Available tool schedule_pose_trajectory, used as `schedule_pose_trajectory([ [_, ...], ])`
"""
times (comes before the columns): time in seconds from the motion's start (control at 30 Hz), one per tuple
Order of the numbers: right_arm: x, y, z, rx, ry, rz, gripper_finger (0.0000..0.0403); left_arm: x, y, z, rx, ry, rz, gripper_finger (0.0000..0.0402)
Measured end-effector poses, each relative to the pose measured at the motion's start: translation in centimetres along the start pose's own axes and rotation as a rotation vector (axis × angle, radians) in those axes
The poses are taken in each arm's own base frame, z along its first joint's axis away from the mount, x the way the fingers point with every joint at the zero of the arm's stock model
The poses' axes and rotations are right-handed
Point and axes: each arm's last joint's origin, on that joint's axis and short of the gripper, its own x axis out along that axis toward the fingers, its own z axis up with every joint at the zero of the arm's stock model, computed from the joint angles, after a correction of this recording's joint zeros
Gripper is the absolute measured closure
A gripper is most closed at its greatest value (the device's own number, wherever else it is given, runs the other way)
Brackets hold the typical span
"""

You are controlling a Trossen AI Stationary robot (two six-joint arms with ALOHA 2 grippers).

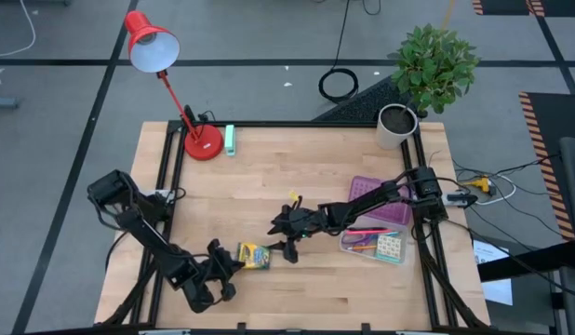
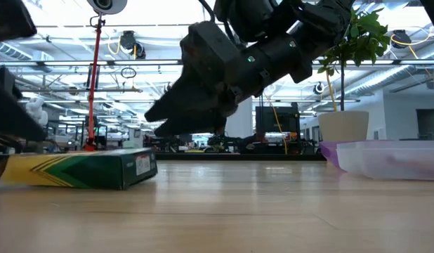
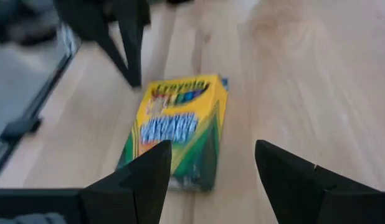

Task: Pack school essentials
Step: Put the crayon box into the supply box

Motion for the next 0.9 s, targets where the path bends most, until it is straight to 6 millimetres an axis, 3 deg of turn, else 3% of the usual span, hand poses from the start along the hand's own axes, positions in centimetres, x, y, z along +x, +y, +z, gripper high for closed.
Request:
schedule_pose_trajectory([
  [0.3, 0.1, 1.3, -0.7, -0.216, 0.032, 0.025, 0.0167, -1.6, 0.0, 0.6, -0.032, 0.016, -0.031, 0.0396],
  [0.53, 0.1, 3.0, -0.9, -0.318, -0.027, -0.03, 0.0085, -2.3, -0.3, -0.5, -0.088, 0.103, -0.07, 0.0396],
  [0.67, 0.1, 3.5, -0.5, -0.29, -0.086, -0.033, 0.0051, -1.4, 0.0, -1.5, -0.082, 0.15, -0.036, 0.0396],
  [0.9, 0.7, 3.2, -1.3, -0.259, -0.053, -0.037, 0.0046, 0.9, 0.7, -1.9, -0.047, 0.14, 0.048, 0.0396],
])
